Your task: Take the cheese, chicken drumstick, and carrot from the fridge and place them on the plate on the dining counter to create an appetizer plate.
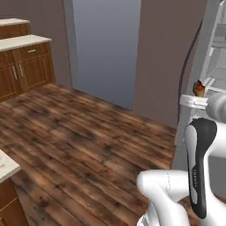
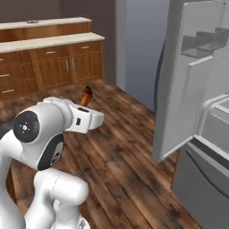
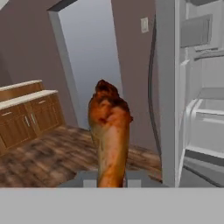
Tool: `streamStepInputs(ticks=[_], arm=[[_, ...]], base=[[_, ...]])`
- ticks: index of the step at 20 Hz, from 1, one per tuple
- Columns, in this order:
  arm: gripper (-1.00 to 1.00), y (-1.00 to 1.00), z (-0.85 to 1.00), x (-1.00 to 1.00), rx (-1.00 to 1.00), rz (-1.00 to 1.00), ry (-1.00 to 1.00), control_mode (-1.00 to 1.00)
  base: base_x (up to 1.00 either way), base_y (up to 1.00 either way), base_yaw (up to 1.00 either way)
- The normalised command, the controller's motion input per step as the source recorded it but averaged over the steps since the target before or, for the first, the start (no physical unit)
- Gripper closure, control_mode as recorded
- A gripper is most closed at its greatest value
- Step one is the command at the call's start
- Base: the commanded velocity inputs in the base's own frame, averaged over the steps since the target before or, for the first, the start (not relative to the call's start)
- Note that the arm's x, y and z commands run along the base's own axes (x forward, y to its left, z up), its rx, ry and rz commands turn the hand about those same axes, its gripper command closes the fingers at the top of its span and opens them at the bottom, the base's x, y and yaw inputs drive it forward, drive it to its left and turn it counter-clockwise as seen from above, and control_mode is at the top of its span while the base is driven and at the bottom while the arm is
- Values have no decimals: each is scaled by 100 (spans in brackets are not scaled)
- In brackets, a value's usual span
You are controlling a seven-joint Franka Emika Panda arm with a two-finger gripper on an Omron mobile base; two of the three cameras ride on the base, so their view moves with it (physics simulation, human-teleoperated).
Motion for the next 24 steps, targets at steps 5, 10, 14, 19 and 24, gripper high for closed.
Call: streamStepInputs(ticks=[5, 10, 14, 19, 24], arm=[[100, 0, 0, 0, 0, 0, 0, 100], [100, 0, 0, 0, 0, 0, 0, 100], [100, 0, 0, 0, 0, 0, 0, 100], [100, 0, 0, 0, 0, 0, 0, 100], [100, 0, 0, 0, 0, 0, 0, 100]], base=[[11, 46, 71], [93, 15, 41], [100, 0, 19], [100, 0, 9], [100, 0, 4]])
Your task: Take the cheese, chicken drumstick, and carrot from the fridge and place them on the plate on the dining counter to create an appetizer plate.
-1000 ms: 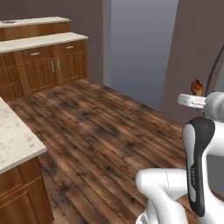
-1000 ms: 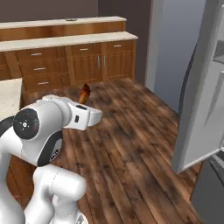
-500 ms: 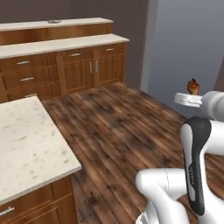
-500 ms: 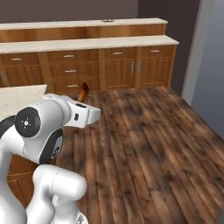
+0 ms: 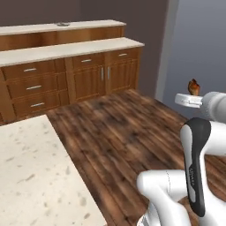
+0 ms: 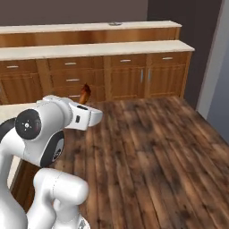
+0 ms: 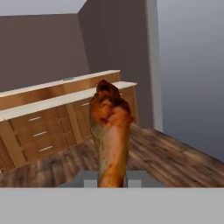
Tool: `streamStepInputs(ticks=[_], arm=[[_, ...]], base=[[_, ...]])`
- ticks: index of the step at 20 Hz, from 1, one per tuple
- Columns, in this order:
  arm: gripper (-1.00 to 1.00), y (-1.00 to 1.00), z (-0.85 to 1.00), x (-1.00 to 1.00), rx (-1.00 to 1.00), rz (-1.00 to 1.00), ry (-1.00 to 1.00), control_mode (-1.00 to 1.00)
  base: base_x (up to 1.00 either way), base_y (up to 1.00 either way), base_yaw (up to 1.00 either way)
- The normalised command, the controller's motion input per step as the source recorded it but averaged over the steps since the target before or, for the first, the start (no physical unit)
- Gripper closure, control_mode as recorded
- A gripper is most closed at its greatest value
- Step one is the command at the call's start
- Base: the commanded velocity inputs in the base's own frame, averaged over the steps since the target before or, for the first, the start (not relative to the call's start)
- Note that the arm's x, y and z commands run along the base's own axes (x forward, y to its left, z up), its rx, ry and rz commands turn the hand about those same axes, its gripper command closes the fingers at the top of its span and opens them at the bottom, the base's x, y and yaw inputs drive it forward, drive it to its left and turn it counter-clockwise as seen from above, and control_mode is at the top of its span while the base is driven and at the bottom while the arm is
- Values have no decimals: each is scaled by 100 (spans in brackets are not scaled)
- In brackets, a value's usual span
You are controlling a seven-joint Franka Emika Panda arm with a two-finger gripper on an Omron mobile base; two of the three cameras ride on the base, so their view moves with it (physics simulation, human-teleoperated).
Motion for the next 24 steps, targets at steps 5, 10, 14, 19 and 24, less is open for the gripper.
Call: streamStepInputs(ticks=[5, 10, 14, 19, 24], arm=[[100, 0, 0, 0, 0, 0, 0, 100], [100, 0, 0, 0, 0, 0, 0, 100], [100, 0, 0, 0, 0, 0, 0, 100], [100, 0, 0, 0, 0, 0, 0, 100], [100, 0, 0, 0, 0, 0, 0, 100]], base=[[100, 0, 8], [100, -2, 18], [100, -5, 25], [100, -8, 29], [100, -10, 41]])
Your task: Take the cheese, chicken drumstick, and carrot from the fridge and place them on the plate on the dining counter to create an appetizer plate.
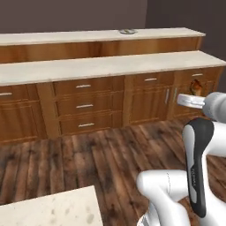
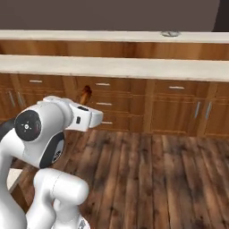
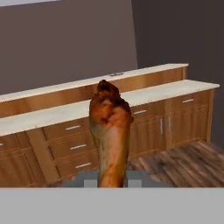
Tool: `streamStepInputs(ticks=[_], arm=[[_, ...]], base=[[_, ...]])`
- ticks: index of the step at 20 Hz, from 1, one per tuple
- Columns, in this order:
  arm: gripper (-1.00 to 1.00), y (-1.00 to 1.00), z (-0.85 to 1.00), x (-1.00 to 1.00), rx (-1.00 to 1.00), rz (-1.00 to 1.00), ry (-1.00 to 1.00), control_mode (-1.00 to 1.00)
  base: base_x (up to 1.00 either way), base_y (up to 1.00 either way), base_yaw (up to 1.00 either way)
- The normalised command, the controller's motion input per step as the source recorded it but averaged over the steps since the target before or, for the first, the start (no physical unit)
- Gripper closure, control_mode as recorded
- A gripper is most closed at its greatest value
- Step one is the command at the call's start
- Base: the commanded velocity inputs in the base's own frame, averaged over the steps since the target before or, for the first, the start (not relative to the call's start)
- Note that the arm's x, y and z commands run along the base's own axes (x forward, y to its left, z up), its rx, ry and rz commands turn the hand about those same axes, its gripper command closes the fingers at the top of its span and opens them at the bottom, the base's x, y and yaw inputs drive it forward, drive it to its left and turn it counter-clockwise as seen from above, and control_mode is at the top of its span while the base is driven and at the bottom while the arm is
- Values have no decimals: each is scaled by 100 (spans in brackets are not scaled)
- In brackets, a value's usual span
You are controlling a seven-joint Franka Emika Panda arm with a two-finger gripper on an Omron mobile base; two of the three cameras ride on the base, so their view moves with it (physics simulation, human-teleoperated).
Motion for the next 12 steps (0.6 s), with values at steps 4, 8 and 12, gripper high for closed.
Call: streamStepInputs(ticks=[4, 8, 12], arm=[[100, 0, 0, 0, 0, 0, 0, 100], [100, 0, 0, 0, 0, 0, 0, 100], [100, 0, 0, 0, 0, 0, 0, 100]], base=[[100, -10, 58], [100, -11, 67], [100, -11, 70]])
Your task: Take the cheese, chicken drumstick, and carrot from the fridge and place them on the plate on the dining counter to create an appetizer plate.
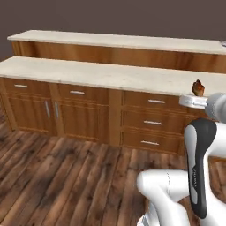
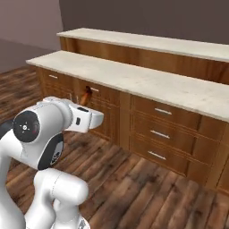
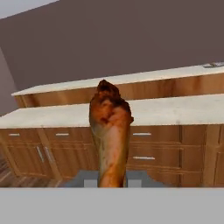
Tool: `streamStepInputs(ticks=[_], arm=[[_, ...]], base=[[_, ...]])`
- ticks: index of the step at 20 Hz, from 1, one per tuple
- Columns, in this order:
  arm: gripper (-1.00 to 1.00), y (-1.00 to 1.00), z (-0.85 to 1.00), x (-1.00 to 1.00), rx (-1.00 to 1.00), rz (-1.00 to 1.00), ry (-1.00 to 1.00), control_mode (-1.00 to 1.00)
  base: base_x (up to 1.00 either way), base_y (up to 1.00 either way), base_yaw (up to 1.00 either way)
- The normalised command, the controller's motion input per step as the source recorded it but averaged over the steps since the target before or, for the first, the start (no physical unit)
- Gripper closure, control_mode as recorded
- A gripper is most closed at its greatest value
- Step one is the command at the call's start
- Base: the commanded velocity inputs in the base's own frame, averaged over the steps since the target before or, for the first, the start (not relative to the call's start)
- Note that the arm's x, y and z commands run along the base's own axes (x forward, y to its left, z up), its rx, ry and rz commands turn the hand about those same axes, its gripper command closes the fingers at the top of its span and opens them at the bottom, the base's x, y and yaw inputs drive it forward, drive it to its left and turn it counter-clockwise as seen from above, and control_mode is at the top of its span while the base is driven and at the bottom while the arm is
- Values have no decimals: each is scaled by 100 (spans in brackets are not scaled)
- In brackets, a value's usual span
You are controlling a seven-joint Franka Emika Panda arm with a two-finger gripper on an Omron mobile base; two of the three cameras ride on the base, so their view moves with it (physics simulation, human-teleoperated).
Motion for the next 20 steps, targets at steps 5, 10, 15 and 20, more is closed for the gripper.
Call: streamStepInputs(ticks=[5, 10, 15, 20], arm=[[100, 0, 0, 0, 0, 0, 0, 100], [100, 0, 0, 0, 0, 0, 0, 100], [100, 0, 0, 0, 0, 0, 0, 100], [100, 0, 0, 0, 0, 0, 0, 100]], base=[[100, -11, 70], [100, -12, 72], [100, -11, 72], [100, -7, 70]])
